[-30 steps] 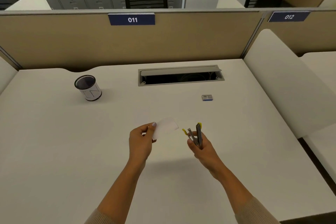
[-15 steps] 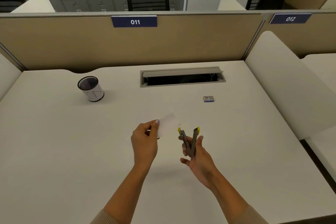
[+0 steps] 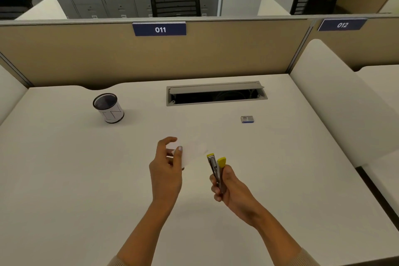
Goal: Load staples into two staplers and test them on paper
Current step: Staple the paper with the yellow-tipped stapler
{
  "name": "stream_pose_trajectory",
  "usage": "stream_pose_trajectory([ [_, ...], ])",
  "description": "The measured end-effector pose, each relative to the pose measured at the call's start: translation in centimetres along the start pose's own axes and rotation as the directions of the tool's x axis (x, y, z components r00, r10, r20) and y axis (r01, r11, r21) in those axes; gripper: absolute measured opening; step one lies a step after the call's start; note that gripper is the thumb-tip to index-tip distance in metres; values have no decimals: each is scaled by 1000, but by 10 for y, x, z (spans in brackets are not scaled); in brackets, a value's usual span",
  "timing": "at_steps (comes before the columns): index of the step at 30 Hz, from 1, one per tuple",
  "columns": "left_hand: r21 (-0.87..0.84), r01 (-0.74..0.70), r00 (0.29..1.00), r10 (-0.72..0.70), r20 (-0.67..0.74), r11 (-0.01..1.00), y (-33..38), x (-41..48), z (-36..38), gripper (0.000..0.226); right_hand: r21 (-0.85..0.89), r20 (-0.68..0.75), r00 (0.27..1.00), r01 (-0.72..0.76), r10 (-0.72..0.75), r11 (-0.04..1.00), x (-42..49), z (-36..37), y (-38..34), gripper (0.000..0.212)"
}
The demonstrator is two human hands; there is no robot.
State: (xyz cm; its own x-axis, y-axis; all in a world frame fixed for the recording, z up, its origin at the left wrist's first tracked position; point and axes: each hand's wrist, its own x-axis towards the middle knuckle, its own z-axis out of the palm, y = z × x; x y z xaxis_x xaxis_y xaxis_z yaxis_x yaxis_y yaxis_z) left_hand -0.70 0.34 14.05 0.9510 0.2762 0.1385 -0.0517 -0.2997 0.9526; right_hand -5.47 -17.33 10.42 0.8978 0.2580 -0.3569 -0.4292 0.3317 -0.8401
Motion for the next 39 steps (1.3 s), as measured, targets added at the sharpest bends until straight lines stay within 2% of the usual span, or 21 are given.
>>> stream_pose_trajectory([
  [3, 240, -166, 982, 139, 126, 957, -8, -1, -2, 16, -106, -47, 999, 7, -12, 994, 1, 3, -2, 65],
  [5, 309, -203, 968, 142, 209, 929, -13, -4, 0, 21, -200, -103, 993, 36, -57, 979, 2, 4, -3, 51],
  [8, 261, -140, 959, 66, 274, 955, -17, -8, 3, 25, -298, -213, 964, 89, -157, 950, 2, 5, -3, 20],
  [10, 222, -84, 955, 15, 296, 971, -18, -9, 4, 21, -298, -261, 946, 109, -191, 948, 2, 4, -4, 11],
  [14, 180, 5, 940, -66, 334, 984, -15, -13, 9, 12, -351, -276, 938, 103, -208, 931, -2, 8, -2, 15],
  [18, 146, 105, 918, -153, 367, 984, -9, -17, 14, 20, -381, -296, 929, 97, -221, 920, -4, 10, 4, 14],
  [22, 144, 133, 901, -180, 395, 981, -7, -22, 18, 21, -380, -350, 911, 76, -219, 922, -2, 6, 8, 9],
  [27, 152, 118, 919, -165, 357, 981, -10, -29, 22, 18, -413, -307, 943, -11, -128, 911, -2, 2, 12, 14],
  [31, 175, 89, 943, -140, 303, 980, -9, -30, 24, 16, -391, -165, 986, -44, -23, 919, -7, 1, 9, 34],
  [35, 202, 95, 958, -145, 249, 975, -10, -25, 22, 18, -256, 10, 999, -37, 40, 966, -14, -5, 0, 48],
  [39, 191, 118, 957, -163, 242, 975, -10, -24, 21, 20, -119, 72, 996, -35, 44, 992, -18, -9, -3, 52],
])
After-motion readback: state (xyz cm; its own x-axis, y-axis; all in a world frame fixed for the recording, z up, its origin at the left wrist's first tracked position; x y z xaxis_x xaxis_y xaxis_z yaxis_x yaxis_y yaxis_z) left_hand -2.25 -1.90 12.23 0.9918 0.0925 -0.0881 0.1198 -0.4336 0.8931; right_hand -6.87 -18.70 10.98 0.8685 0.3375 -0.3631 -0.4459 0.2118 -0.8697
